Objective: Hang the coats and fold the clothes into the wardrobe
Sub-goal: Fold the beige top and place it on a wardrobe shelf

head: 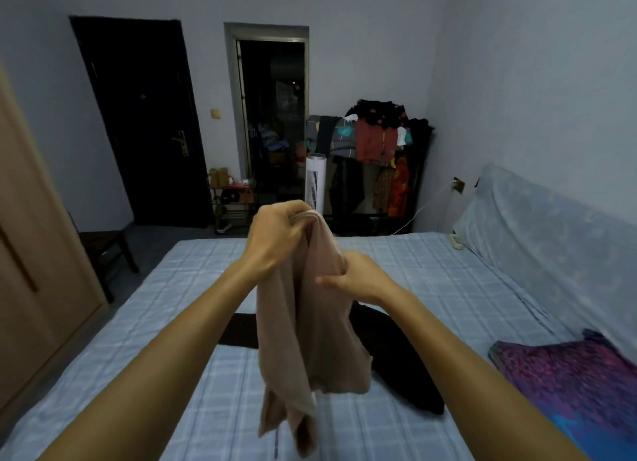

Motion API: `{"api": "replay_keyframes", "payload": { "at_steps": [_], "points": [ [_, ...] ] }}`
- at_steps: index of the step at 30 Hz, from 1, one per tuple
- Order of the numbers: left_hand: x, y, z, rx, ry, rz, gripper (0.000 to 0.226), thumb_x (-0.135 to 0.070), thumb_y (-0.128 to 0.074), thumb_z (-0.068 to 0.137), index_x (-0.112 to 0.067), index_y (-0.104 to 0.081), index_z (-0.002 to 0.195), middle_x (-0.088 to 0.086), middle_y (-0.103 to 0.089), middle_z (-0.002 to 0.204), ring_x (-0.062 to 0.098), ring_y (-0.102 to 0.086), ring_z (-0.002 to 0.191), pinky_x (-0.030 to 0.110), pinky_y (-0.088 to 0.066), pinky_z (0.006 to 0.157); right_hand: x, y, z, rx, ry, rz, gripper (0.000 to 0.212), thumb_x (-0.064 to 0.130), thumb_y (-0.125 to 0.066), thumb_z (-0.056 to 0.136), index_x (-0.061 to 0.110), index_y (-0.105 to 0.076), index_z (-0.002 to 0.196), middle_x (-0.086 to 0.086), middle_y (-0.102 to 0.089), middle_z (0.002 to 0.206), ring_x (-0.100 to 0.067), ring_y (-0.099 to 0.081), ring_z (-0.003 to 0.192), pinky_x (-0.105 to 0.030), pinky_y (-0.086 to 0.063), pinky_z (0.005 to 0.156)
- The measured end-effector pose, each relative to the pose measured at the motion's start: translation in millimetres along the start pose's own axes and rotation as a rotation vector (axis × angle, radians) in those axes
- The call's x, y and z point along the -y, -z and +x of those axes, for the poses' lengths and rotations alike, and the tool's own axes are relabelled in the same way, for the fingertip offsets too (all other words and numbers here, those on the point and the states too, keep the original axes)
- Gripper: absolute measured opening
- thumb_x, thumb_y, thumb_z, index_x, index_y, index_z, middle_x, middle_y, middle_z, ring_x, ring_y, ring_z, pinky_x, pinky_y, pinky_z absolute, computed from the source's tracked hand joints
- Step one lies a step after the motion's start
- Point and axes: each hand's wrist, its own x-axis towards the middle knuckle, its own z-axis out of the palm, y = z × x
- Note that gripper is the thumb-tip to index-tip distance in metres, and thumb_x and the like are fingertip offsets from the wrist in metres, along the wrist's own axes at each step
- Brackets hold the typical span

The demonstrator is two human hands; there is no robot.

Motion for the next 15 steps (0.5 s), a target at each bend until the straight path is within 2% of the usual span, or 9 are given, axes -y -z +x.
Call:
{"api": "replay_keyframes", "payload": {
  "at_steps": [3,6,7,9,11,12,14,15],
  "points": [
    [9,21,5,-0.112,0.011,0.012,0.019,-0.01,-0.06,0.085,-0.025,-0.072,0.089,-0.011,-0.068,0.084,0.01,-0.065,0.082,0.031,-0.054,0.077,-7,4,1,0.044,-0.09,-0.138,0.015,0.034,-0.065,0.079,0.02,-0.068,0.082,-0.001,-0.068,0.076,-0.017,-0.065,0.069,-0.037,-0.056,0.065],
    [22,34,3,-0.112,0.029,0.086,0.014,-0.018,-0.059,0.088,-0.028,-0.069,0.089,-0.011,-0.068,0.084,0.01,-0.064,0.081,0.033,-0.054,0.074,-4,8,6,-0.226,-0.036,-0.201,0.014,0.024,-0.057,0.082,0.018,-0.066,0.073,-0.003,-0.063,0.077,-0.022,-0.06,0.07,-0.033,-0.045,0.057],
    [27,36,1,-0.053,0.036,0.119,0.009,-0.025,-0.06,0.089,-0.028,-0.068,0.092,-0.009,-0.069,0.086,0.011,-0.064,0.081,0.036,-0.054,0.074,-2,8,7,-0.337,0.01,-0.168,0.014,0.019,-0.055,0.083,0.02,-0.065,0.072,-0.003,-0.058,0.084,-0.022,-0.057,0.073,-0.031,-0.04,0.058],
    [36,39,-4,0.169,0.077,0.251,0.019,-0.042,-0.06,0.087,-0.031,-0.065,0.101,-0.006,-0.069,0.093,0.015,-0.063,0.085,0.039,-0.054,0.076,4,8,7,-0.471,0.076,-0.059,0.017,0.011,-0.052,0.085,0.019,-0.068,0.086,0.001,-0.053,0.098,-0.016,-0.053,0.081,-0.026,-0.037,0.068],
    [43,40,-11,0.389,0.135,0.464,0.025,-0.05,-0.059,0.085,-0.03,-0.065,0.099,-0.004,-0.067,0.09,0.019,-0.062,0.084,0.038,-0.053,0.075,8,10,7,-0.501,0.102,0.017,0.025,0.007,-0.049,0.086,0.02,-0.069,0.093,0.005,-0.062,0.095,-0.013,-0.056,0.084,-0.027,-0.04,0.068],
    [46,39,-15,0.41,0.15,0.536,0.021,-0.045,-0.057,0.086,-0.028,-0.067,0.094,-0.003,-0.067,0.086,0.021,-0.063,0.081,0.036,-0.052,0.07,10,11,6,-0.51,0.103,0.041,0.025,0.007,-0.048,0.086,0.022,-0.068,0.091,0.006,-0.066,0.09,-0.013,-0.059,0.082,-0.029,-0.044,0.066],
    [55,40,-20,0.291,0.198,0.553,0.016,-0.027,-0.053,0.087,-0.025,-0.069,0.087,0.002,-0.067,0.08,0.027,-0.063,0.079,0.033,-0.047,0.061,14,15,3,-0.522,0.098,0.073,0.022,0.008,-0.051,0.085,0.022,-0.065,0.093,0.004,-0.068,0.085,-0.013,-0.06,0.079,-0.033,-0.05,0.067],
    [58,42,-21,0.203,0.239,0.536,0.017,-0.021,-0.052,0.086,-0.025,-0.069,0.087,0.004,-0.068,0.082,0.03,-0.063,0.08,0.032,-0.044,0.061,15,18,1,-0.498,0.107,0.08,0.022,0.007,-0.055,0.084,0.022,-0.063,0.099,0.002,-0.067,0.087,-0.013,-0.06,0.08,-0.033,-0.051,0.069]
  ]
}}
